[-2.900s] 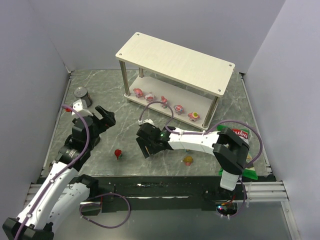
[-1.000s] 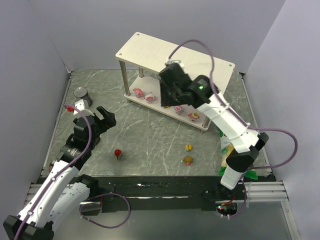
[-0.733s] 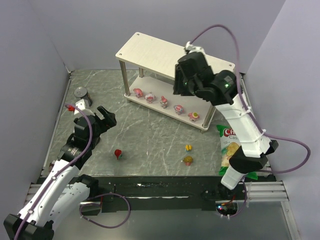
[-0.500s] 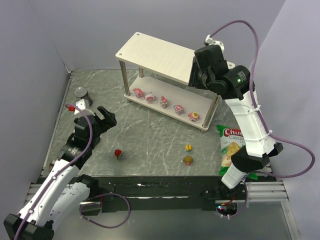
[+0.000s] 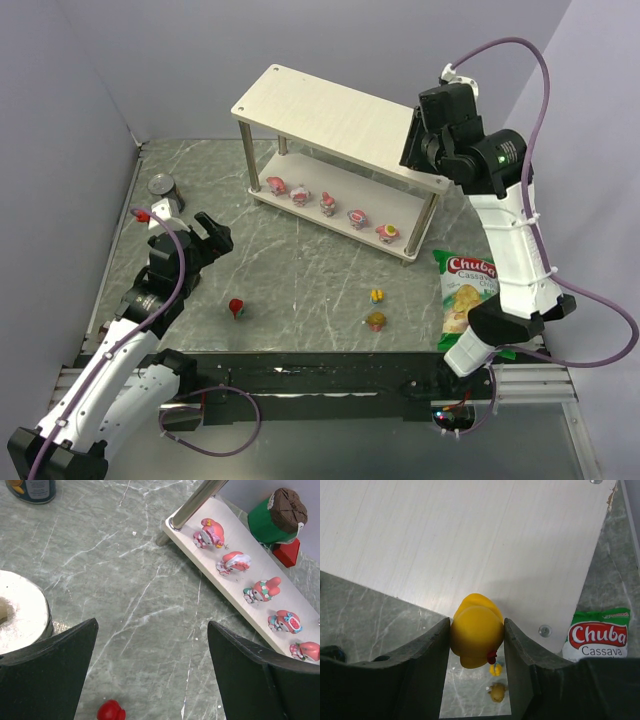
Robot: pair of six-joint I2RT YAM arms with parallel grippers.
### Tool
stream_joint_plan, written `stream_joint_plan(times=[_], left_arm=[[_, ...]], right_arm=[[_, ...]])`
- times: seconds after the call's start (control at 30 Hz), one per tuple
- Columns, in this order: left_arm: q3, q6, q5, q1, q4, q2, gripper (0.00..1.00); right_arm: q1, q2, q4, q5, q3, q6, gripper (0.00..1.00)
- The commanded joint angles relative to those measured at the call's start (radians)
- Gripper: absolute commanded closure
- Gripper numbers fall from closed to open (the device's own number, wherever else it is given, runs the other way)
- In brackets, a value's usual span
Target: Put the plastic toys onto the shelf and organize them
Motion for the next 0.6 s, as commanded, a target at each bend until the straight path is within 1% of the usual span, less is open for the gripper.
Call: stream_joint_plan(times=[0.0,0.1,0.27,0.33,0.57], left_arm=[[0.002,0.001,-0.012,-0.004,0.016,0.001,0.04],[0.002,0.0,-0.013,-0.004,0.013,0.001,0.04],[0.005,-0.002,-0.018,-0.004,0.008,0.001,0.04],[0.007,-0.003,-0.021,-0.004,0.005,0.001,0.04],[0.008,-0.005,-0.027,-0.004,0.0,0.003,0.03]], right_arm=[[-0.05,-0.067,-0.21,-0.053,-0.011,-0.024,1.0],[-0.09,-0.078,-0.21,-0.101,-0.031,-0.035,1.0],[-0.139,-0.087,-0.21,-0.164,-0.054,-0.051,0.96],[-0.147,-0.087,-0.21,-0.173,-0.063,-0.056,0.93],[-0.169,-0.077,-0.211,-0.198,-0.072,-0.076,0.88]])
